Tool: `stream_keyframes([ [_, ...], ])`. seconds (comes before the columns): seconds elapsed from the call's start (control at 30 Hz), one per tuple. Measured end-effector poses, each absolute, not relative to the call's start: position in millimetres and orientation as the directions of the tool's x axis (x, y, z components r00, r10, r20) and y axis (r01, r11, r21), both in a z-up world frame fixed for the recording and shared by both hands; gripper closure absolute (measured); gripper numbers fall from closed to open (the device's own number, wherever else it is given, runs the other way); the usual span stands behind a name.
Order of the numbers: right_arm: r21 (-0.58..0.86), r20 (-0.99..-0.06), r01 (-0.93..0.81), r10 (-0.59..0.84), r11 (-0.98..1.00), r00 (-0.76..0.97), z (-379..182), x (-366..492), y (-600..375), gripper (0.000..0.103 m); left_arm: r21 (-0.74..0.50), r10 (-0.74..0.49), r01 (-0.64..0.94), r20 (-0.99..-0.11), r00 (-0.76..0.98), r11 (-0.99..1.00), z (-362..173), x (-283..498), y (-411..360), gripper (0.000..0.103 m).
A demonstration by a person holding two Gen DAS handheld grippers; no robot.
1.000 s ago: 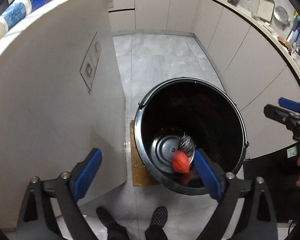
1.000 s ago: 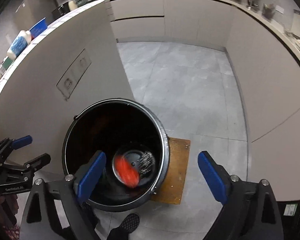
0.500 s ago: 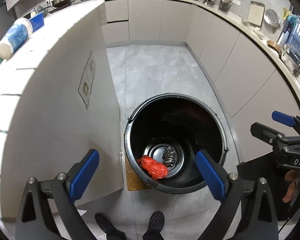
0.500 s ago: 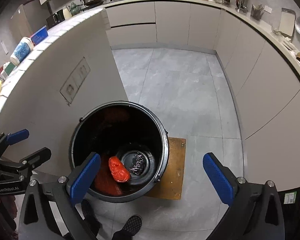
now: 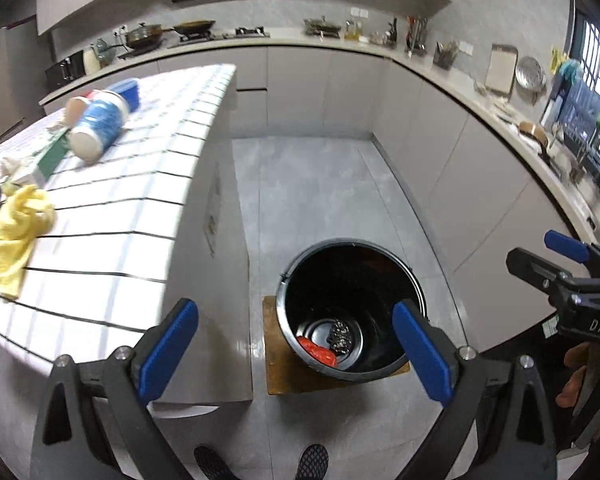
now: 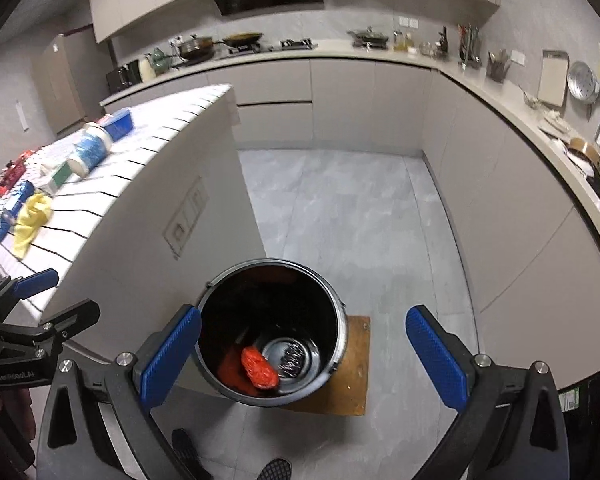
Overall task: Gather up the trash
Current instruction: 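Move both tools back over the island toward the yellow cloth and blue can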
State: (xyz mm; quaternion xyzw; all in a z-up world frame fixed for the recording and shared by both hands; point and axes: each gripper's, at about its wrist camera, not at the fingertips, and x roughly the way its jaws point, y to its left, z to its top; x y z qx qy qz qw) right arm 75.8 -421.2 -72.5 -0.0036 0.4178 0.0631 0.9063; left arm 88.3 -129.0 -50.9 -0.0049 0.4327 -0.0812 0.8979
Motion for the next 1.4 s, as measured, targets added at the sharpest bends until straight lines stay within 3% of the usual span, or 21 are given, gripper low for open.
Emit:
stream_keyframes([
  [0.5, 0.053, -0.654, -0.238, 0.214, 0.970, 0.725, -24.7, 62.6, -326.9, 0.000, -0.080, -0.075, 0.024, -0.732, 0.677, 0.997, -34.4, 68.4, -36.4, 0.004],
  [1.13, 0.059, -0.645, -0.433, 0.366, 0.899, 0.671, -3.7, 73.4, -155.8, 0.000, -0.063, 0.135, -0.252, -0.708, 0.693, 0.966, -26.0, 41.1, 137.8, 0.004],
  [1.4, 0.068, -0.639, -0.466, 0.397, 0.882, 0.659, -9.2, 77.9, -85.6, 0.000, -0.093, 0.159, -0.311, -0.704, 0.693, 0.946, -31.3, 36.5, 200.0, 0.004],
])
